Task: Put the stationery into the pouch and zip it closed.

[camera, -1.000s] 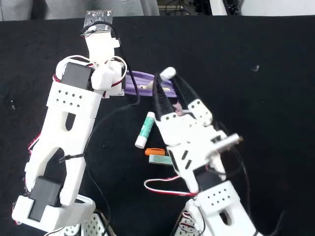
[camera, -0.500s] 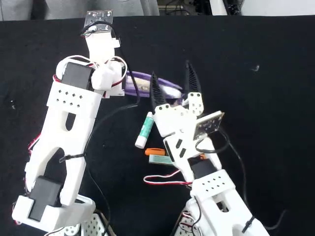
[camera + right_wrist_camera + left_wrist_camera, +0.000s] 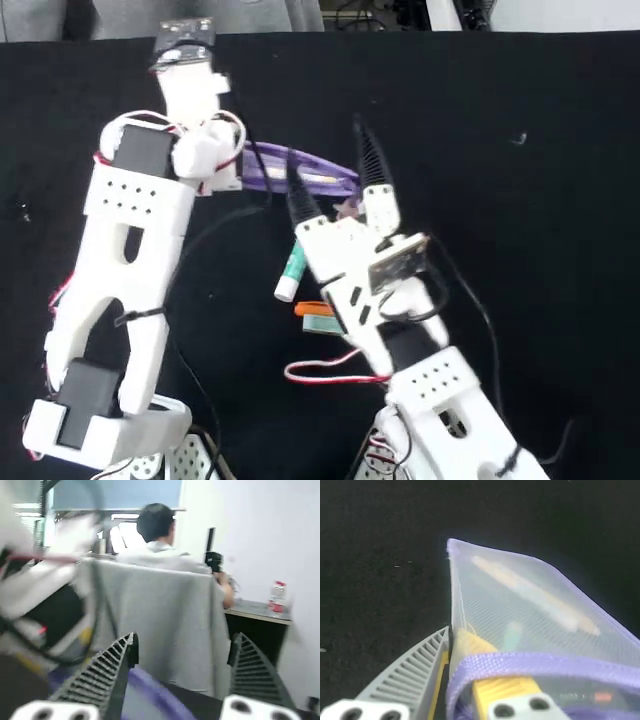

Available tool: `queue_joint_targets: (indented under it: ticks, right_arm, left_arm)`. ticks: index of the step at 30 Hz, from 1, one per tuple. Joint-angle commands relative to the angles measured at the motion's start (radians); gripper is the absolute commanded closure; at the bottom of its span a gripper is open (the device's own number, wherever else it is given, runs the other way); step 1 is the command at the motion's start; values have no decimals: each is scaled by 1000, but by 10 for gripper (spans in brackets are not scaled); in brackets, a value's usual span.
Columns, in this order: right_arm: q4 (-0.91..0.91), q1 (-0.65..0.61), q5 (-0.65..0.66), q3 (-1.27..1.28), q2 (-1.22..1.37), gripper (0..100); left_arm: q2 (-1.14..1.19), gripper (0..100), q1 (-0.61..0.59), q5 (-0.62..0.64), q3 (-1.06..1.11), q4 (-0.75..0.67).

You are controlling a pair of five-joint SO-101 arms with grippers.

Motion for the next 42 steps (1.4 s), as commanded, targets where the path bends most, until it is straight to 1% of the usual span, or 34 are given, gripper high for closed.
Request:
queue_joint_targets:
  ticks: [1,6,10,13,16,19,24,27,31,34,37,39,42]
  right_arm:
    - [371,71,8,-193,-145,723]
    - [895,100,28,-507,-285,723]
    - [1218,92,127,-768,-278,723]
    - [1396,92,170,-909,-213,723]
    - [1562,92,259,-1001,-105,723]
    - [1706,92,351,-1052,22,723]
    - [1898,94,509,-1056,168,723]
    - [1947,98,600,-1012,188,723]
    - [1929,100,697,-809,191,723]
    - [1815,110,761,-584,189,723]
    - [1660,160,859,-384,194,723]
    - [1582,210,942,-294,196,723]
    - [1524,293,1043,-226,197,723]
  left_arm:
    - [-12,971,-79,3,-41,-20]
    - [-12,971,-174,2,-53,-23]
    - [-12,971,-242,2,-70,-23]
    - [-12,971,-277,2,-81,-23]
    - [-9,971,-302,2,-85,-37]
    - [-3,971,-343,3,-81,-61]
    - [-3,971,-438,3,-90,-87]
    - [-5,971,-481,5,-88,-114]
    - [-3,971,-512,8,-90,-123]
    - [-3,971,-512,8,-90,-123]
    - [-3,971,-507,8,-85,-123]
    - [-3,971,-506,8,-85,-123]
    - [-3,971,-506,8,-85,-123]
